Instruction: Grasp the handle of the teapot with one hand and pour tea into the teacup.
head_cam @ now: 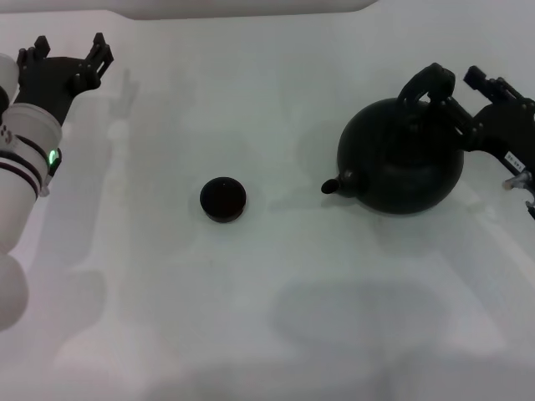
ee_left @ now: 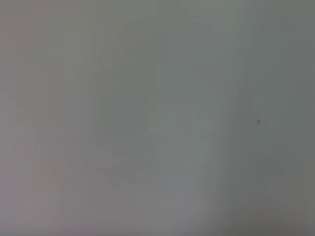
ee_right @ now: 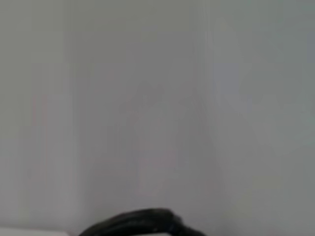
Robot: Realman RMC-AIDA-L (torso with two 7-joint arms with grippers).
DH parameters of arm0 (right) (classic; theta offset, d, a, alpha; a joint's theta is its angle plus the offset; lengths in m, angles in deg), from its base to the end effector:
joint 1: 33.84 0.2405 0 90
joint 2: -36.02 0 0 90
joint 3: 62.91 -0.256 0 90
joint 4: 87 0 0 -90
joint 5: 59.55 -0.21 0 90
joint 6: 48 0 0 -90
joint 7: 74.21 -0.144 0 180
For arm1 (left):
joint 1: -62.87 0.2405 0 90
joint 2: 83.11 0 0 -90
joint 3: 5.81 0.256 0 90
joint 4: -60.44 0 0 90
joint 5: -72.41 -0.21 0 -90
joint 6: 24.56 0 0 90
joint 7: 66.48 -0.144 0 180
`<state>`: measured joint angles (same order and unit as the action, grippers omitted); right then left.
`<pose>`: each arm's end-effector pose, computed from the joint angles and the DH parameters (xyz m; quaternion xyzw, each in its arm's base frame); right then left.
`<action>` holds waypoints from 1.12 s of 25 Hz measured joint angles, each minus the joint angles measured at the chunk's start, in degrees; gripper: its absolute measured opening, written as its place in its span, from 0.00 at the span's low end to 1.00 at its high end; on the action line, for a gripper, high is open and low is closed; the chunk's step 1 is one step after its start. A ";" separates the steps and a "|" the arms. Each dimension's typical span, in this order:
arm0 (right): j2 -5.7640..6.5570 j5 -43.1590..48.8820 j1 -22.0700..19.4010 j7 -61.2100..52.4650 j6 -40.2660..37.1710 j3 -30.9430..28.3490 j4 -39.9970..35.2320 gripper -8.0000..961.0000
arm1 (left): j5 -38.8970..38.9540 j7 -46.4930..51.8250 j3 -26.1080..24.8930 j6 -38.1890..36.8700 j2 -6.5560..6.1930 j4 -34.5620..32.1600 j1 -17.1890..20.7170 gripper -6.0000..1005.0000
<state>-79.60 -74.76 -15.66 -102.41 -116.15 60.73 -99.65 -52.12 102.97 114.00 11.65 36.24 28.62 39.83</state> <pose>0.3319 0.2903 -0.0346 -0.7821 0.2678 0.3348 0.4523 -0.3010 0.3667 -0.0476 -0.6882 -0.3477 -0.2254 0.5955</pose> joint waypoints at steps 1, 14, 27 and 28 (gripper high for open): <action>0.02 -0.22 -0.08 -0.77 -0.17 -0.02 0.01 0.55 | 0.00 0.00 0.00 0.00 0.00 -0.01 0.07 0.86; 0.17 -2.27 -4.76 -1.96 -5.86 -1.17 0.64 0.91 | 0.00 0.00 -0.02 -0.01 0.01 -0.05 0.27 0.86; -0.10 -3.69 -1.78 4.65 -2.38 -14.21 0.59 0.91 | 2.91 2.84 1.49 7.85 0.13 0.05 1.76 0.85; -0.21 -4.35 -1.53 8.03 -1.91 -14.63 0.39 0.91 | 3.05 3.10 2.35 8.18 0.01 0.23 1.55 0.85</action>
<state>-79.81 -79.12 -17.19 -94.38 -118.06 46.09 -99.27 -49.07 106.07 116.35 19.83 36.25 28.85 41.38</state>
